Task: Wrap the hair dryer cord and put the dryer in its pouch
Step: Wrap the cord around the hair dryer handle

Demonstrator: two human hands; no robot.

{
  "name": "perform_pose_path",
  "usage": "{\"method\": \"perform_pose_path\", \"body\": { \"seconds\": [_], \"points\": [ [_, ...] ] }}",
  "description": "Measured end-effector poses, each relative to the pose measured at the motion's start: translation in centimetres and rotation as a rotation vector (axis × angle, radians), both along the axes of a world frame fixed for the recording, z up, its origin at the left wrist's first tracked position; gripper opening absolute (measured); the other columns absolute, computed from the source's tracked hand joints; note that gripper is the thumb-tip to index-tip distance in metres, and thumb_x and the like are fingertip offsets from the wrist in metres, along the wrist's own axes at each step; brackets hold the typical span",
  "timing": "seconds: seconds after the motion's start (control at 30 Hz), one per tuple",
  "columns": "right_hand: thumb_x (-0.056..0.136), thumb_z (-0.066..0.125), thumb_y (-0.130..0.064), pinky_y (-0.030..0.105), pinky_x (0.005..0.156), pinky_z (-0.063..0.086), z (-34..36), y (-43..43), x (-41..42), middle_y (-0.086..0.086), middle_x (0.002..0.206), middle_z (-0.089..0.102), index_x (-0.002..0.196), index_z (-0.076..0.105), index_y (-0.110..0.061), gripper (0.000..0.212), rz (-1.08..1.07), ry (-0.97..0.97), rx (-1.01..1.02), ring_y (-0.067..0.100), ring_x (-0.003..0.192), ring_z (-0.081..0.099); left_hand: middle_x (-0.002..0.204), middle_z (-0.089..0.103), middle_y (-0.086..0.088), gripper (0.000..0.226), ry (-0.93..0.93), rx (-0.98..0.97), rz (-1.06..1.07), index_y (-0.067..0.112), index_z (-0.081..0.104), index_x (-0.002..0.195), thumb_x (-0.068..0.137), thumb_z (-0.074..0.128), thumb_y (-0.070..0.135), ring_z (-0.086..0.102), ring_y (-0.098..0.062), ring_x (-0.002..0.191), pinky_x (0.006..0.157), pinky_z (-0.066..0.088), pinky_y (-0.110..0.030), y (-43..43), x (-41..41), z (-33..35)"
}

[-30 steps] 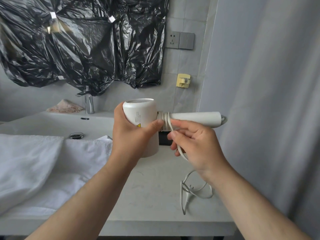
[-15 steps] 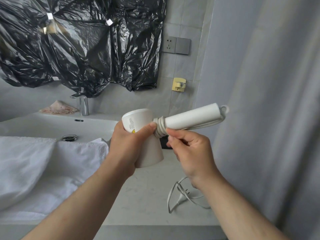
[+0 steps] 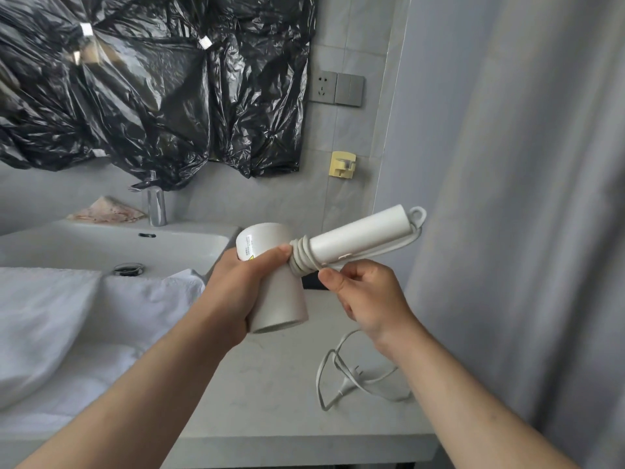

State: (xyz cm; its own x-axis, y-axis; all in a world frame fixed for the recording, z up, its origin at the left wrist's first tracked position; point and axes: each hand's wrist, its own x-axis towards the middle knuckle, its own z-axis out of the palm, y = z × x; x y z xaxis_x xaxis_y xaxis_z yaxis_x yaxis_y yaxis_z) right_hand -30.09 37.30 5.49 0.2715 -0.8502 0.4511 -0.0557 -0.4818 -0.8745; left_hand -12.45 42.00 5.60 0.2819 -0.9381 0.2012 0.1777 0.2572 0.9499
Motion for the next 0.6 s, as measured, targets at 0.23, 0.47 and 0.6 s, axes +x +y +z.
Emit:
{"method": "perform_pose_path", "body": {
  "seconds": [0.23,0.47,0.6],
  "points": [
    [0.071,0.079,-0.018,0.008,0.060,0.044,1.2,-1.1,-1.8,-0.022,0.073,0.069,0.098,0.069,-0.024,0.030,0.269,0.251,0.183,-0.009,0.071,0.061,0.099,0.072,-0.023,0.038,-0.183,-0.005,-0.150,0.008,0.071,0.104,0.072,0.075,0.029,0.070,-0.032,0.083,0.071,0.057,-0.044,0.6,1.4,0.1],
    [0.073,0.069,0.002,0.028,0.064,0.050,2.2,-1.2,-1.6,-0.006,0.071,0.067,0.078,0.072,-0.019,0.021,0.409,0.792,0.102,0.007,0.065,0.061,0.093,0.075,0.000,0.054,-0.648,-0.133,-0.244,0.021,0.066,0.106,0.057,0.087,0.031,0.071,-0.015,0.081,0.066,0.056,-0.028,1.5,1.7,1.6],
    [0.069,0.067,0.002,0.021,0.050,0.039,2.4,-0.6,-1.0,-0.015,0.051,0.054,0.056,0.066,-0.032,0.037,0.380,0.959,0.056,0.002,0.048,0.045,0.095,0.067,0.015,0.068,-1.019,-0.169,-0.094,0.033,0.058,0.114,0.053,0.088,0.037,0.066,-0.005,0.084,0.071,0.053,-0.023,1.6,1.3,2.5]
  ]
}}
